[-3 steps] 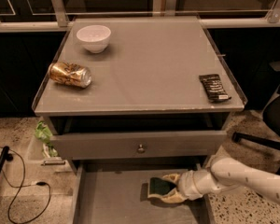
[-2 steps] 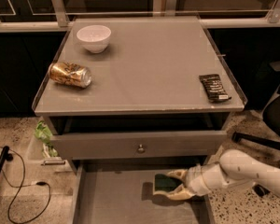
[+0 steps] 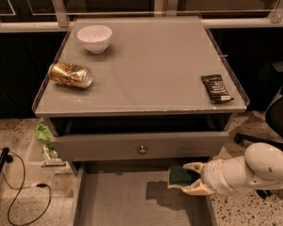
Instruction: Pick sponge from middle drawer and place on counter
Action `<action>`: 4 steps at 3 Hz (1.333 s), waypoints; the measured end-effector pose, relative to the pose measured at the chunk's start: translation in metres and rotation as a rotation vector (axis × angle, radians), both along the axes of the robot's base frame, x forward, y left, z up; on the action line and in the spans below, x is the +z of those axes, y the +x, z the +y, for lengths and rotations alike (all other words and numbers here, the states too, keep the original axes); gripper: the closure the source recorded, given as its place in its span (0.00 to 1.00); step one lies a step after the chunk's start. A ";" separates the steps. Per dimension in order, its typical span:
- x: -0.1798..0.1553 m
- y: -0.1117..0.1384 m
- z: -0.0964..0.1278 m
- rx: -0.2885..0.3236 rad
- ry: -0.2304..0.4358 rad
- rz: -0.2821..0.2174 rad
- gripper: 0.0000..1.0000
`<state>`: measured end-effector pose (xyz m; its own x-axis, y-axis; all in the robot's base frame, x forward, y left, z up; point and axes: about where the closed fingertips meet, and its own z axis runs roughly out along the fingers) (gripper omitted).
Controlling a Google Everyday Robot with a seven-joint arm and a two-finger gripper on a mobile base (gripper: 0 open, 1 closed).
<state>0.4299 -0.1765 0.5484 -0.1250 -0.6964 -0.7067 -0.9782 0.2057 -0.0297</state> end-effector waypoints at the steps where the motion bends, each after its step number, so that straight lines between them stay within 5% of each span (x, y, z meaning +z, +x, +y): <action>1: 0.031 -0.001 -0.010 -0.057 -0.079 -0.055 1.00; 2: 0.086 0.001 -0.017 -0.075 -0.151 -0.133 1.00; 3: 0.086 0.001 -0.017 -0.075 -0.151 -0.133 1.00; 4: 0.121 -0.017 -0.003 -0.034 -0.178 -0.211 1.00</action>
Offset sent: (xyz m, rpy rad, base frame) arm -0.0027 -0.0274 0.1440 -0.2136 -0.1952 -0.0864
